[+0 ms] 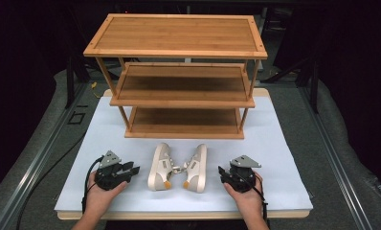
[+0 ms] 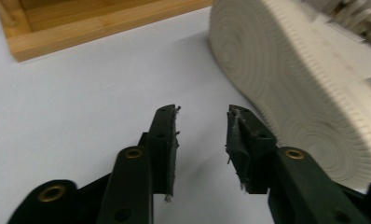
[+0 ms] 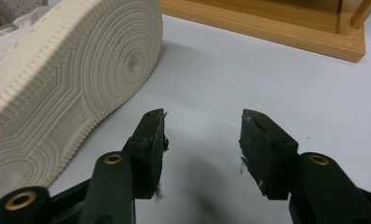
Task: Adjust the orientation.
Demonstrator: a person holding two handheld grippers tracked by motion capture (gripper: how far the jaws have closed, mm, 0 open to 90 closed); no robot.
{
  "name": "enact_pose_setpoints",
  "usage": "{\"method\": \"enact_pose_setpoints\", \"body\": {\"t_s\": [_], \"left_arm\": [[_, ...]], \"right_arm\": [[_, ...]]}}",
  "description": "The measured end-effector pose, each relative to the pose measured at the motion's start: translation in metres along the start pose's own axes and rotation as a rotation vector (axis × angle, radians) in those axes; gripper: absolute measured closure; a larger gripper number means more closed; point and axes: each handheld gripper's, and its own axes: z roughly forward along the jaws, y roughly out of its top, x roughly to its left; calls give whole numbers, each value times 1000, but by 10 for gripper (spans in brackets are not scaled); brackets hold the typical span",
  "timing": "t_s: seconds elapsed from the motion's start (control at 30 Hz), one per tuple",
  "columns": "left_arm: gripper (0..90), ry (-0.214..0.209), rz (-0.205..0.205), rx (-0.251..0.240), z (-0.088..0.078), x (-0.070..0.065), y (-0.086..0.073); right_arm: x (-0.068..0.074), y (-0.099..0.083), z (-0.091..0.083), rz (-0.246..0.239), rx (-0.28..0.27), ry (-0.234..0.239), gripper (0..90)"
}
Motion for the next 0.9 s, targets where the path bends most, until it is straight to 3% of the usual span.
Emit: {"method": "enact_pose_setpoints", "body": {"t_s": [0.17,0.33,0.37,0.47,0.9], "left_arm": [[768,-33,24,-43,-7,-14,9],[832,-81,63,-48,-9,-29,14],[844,-82,68,-48,-9,-31,14],[857,-90,91,-45,-8,-38,16],[895,-127,105,-49,-4,-52,20]], "right_arm": [[0,1,1,1,4,-4,498],[-1,1,0,1,11,-5,496],[-1,0,1,8,-9,-12,496],[-1,1,0,10,-3,-15,493],[-3,1,0,24,-2,-2,481]]}}
